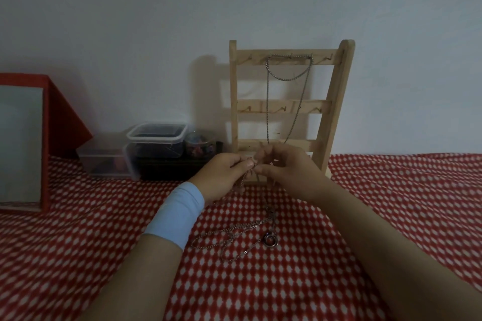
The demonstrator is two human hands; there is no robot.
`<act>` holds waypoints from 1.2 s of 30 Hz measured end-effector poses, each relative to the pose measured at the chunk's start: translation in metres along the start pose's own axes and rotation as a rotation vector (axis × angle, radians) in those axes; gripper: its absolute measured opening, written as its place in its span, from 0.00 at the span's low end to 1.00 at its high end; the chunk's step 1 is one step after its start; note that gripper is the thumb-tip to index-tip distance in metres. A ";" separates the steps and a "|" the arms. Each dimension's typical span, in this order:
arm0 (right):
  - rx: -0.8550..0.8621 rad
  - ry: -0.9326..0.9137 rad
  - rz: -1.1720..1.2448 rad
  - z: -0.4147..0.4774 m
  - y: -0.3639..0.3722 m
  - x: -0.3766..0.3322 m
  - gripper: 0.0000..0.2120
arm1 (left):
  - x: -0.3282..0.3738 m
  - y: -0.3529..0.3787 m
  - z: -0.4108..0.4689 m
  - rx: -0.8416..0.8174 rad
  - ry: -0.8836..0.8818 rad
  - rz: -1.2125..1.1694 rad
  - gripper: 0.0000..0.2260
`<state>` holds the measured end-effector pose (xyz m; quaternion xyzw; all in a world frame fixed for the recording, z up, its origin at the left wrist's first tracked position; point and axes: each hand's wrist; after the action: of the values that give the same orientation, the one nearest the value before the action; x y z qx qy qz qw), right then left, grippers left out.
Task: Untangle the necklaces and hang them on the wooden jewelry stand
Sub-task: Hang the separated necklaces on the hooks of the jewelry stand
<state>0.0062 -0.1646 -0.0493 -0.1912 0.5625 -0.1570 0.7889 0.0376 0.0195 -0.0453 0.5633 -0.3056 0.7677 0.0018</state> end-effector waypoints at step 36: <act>0.065 0.167 -0.037 0.002 0.005 -0.006 0.11 | 0.013 0.004 0.000 0.108 0.069 0.212 0.07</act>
<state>0.0064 -0.1568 -0.0460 -0.1623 0.6172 -0.2052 0.7420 0.0319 0.0119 -0.0359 0.5004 -0.3214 0.7977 -0.0995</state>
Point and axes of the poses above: each hand's wrist, its own z-axis towards the middle knuckle, its own y-axis out of the palm, x = y × z, and after that the axes turned 5 degrees about y, right-handed
